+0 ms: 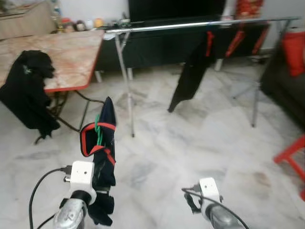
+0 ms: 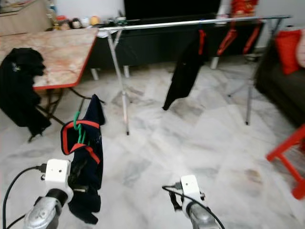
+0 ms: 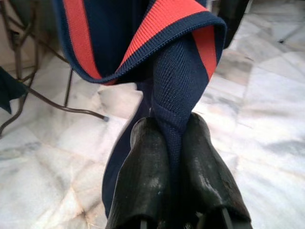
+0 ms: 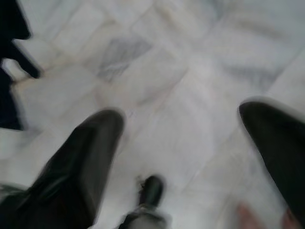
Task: Hang hanger
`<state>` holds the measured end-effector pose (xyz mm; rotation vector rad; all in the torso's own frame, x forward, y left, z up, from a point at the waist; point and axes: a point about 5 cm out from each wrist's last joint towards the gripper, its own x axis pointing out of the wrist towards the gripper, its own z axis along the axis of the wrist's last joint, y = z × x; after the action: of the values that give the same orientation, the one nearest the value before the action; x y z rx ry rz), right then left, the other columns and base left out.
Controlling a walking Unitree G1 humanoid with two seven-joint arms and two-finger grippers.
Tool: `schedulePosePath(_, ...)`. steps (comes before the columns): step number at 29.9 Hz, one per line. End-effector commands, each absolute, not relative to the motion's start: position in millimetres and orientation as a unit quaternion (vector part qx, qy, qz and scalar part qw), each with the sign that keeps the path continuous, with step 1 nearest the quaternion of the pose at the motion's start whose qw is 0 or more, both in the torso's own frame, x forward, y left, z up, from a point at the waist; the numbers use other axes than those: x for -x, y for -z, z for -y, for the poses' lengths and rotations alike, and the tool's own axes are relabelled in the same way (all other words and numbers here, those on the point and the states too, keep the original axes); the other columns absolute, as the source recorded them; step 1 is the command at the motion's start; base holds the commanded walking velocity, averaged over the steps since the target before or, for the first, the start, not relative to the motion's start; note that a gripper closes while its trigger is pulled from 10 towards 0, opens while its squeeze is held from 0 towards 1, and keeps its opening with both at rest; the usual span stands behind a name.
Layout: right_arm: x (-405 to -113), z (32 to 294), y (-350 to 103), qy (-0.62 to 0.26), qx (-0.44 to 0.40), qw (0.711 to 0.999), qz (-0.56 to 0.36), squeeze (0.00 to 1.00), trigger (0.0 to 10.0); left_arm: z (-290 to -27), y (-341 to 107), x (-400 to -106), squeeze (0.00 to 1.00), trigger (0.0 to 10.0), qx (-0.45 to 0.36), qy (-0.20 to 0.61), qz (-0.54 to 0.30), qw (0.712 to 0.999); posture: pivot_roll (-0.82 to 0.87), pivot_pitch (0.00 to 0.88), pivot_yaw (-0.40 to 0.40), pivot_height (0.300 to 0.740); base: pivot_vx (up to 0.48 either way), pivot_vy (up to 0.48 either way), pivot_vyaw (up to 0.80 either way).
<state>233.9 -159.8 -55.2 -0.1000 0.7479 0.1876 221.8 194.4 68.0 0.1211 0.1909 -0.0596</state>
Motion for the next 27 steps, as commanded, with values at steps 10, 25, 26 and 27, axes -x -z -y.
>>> schedulePosePath(10,-281,165,13,-0.171,0.119,0.943,-0.261,0.00,10.0,-186,-97,-229,0.00,10.0,-0.135,0.148,-0.093,0.975,-0.02,0.000,0.014,0.740,0.000,0.000,0.00)
schedulePosePath(25,-325,155,-86,-0.534,0.223,0.809,-0.105,0.00,10.0,-185,-101,-221,0.00,10.0,-0.233,0.345,-0.172,0.893,-0.02,0.000,0.015,0.740,0.000,0.000,0.00)
schedulePosePath(26,-325,155,-86,-0.534,0.223,0.809,-0.105,0.00,10.0,-185,-101,-221,0.00,10.0,-0.233,0.345,-0.172,0.893,-0.02,0.000,0.015,0.740,0.000,0.000,0.00)
schedulePosePath(27,-326,158,-96,-0.567,0.233,0.783,-0.105,0.00,10.0,-188,-98,-218,0.00,10.0,-0.246,0.366,-0.190,0.877,-0.03,0.000,0.016,0.740,0.000,0.000,0.00)
